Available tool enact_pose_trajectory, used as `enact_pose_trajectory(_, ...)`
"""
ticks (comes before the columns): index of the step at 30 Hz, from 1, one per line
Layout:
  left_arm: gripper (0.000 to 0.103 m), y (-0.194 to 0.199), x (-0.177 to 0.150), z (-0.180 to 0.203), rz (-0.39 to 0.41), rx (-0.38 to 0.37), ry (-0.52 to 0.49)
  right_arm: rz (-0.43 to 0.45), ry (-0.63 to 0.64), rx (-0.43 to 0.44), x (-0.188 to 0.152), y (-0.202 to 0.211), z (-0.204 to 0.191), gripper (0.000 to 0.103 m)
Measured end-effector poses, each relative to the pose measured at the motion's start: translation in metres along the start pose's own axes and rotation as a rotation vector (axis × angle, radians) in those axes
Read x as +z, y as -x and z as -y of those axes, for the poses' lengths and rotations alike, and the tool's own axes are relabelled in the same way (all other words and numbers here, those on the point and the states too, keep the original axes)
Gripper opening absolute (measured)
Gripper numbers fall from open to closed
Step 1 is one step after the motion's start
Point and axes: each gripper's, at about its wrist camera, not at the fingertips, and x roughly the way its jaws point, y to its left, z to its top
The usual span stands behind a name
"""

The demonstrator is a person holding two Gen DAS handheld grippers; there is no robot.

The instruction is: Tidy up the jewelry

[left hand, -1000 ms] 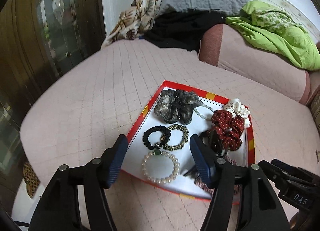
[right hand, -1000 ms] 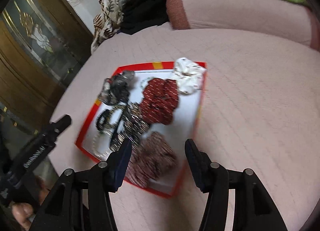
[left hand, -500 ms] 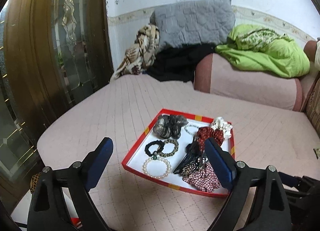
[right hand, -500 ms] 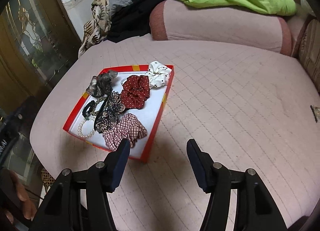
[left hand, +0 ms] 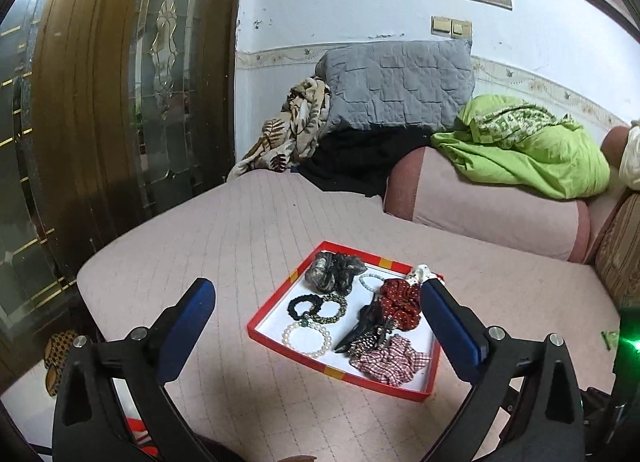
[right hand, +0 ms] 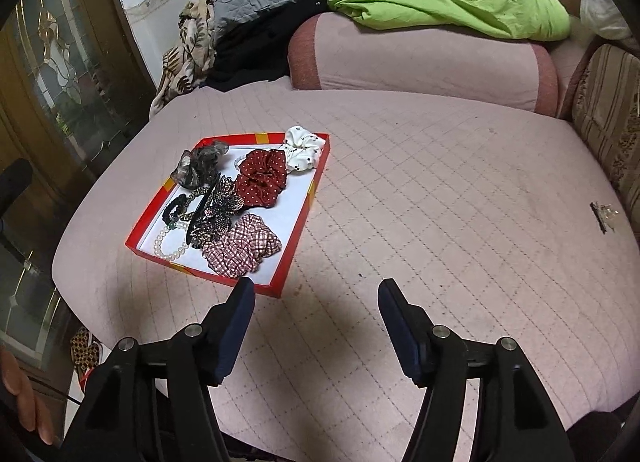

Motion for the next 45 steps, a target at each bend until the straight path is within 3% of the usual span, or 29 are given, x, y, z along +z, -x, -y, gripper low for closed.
enact_pose_trajectory(13, 0.103, 0.016, -0.009, 0.011, -0.007, -0.06, -0.082, 0.054, 0.047, -0.051, -0.007, 0.022, -0.011, 0.072)
enact_pose_trajectory(24, 0.103, -0.002, -0.03, 0.015, -0.166, -0.125, -0.105, 0.042, 0.042, -0.123, -0.012, 0.02, -0.006, 0.074)
enact_pose_trajectory(29, 0.103, -0.011, -0.04, 0.012, -0.214, -0.119, -0.103, 0.026, 0.046, -0.141, -0.017, 0.015, -0.004, 0.076)
enact_pose_trajectory(45, 0.103, -0.026, -0.052, 0.01, -0.284, -0.132, -0.1, 0.013, 0.088, -0.185, -0.024, 0.005, -0.012, 0.077)
